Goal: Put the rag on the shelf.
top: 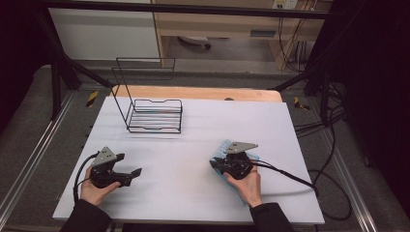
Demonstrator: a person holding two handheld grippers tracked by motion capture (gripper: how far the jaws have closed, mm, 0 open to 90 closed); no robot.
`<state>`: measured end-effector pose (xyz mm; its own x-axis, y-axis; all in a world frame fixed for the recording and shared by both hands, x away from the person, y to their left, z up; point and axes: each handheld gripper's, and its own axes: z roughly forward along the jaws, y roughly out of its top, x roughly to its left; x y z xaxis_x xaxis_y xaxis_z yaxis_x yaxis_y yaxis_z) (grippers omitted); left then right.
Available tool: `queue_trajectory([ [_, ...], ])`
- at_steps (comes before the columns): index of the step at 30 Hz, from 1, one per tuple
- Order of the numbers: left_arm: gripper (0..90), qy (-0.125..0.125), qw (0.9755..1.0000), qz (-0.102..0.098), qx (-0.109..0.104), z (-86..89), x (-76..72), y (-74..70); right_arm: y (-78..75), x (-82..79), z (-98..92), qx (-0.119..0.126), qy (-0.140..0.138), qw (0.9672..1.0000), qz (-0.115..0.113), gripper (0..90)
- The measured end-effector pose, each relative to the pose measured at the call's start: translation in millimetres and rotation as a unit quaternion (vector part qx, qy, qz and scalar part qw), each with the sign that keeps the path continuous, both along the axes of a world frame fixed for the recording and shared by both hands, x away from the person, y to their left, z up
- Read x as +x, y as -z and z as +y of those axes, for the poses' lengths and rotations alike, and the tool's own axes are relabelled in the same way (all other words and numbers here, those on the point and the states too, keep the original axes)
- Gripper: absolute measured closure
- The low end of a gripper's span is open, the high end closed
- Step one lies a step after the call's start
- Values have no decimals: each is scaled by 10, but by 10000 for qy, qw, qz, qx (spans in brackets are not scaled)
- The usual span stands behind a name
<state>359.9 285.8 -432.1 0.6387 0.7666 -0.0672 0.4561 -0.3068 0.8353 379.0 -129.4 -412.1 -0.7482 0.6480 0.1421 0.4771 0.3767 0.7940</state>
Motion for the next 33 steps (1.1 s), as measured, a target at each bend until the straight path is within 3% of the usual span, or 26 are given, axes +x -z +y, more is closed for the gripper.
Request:
queue_trajectory([
  [19,77,-53,10000,1,-12,8,1,-5,42,-61,750,-135,-717,9973,52,801],
  [33,77,-76,10000,11,-22,13,5,-6,178,-124,1029,-223,-1069,9939,186,800],
])
